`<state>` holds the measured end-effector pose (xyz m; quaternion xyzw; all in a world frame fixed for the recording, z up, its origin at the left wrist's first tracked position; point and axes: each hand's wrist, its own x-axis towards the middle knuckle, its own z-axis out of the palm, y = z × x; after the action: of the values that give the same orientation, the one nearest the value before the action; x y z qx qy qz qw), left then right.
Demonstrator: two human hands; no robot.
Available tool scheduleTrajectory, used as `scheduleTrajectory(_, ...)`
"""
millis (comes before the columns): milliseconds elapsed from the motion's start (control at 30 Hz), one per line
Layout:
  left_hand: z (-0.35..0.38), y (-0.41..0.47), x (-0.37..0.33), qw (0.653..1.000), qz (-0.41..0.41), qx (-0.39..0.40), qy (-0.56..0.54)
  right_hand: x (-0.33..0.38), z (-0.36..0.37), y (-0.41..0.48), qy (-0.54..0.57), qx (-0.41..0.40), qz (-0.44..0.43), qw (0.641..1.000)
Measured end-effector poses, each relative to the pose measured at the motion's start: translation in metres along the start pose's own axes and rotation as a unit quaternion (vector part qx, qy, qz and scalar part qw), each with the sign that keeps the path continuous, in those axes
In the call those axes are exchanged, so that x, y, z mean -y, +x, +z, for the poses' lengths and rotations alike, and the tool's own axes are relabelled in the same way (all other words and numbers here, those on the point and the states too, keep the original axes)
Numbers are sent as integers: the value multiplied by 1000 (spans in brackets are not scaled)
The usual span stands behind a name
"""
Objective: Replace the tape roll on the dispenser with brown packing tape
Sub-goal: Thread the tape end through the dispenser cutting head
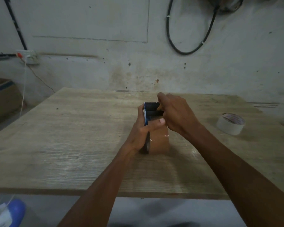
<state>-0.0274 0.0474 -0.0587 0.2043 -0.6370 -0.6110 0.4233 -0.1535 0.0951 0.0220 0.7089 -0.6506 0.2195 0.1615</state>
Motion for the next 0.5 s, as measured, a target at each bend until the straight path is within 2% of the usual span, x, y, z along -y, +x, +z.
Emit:
scheduleTrajectory(100, -5, 4, 1, 999, -21, -7, -49, -1, 1, -2, 25, -14, 16, 999)
scheduleTrajectory(200, -8, 5, 1, 998, -28, -9, -54, -2, 1, -4, 36, -21, 23, 999)
scheduleTrajectory(500, 0, 1, 5, 999, 9, -32, 13, 3, -7, -4, 44, -27, 28, 998)
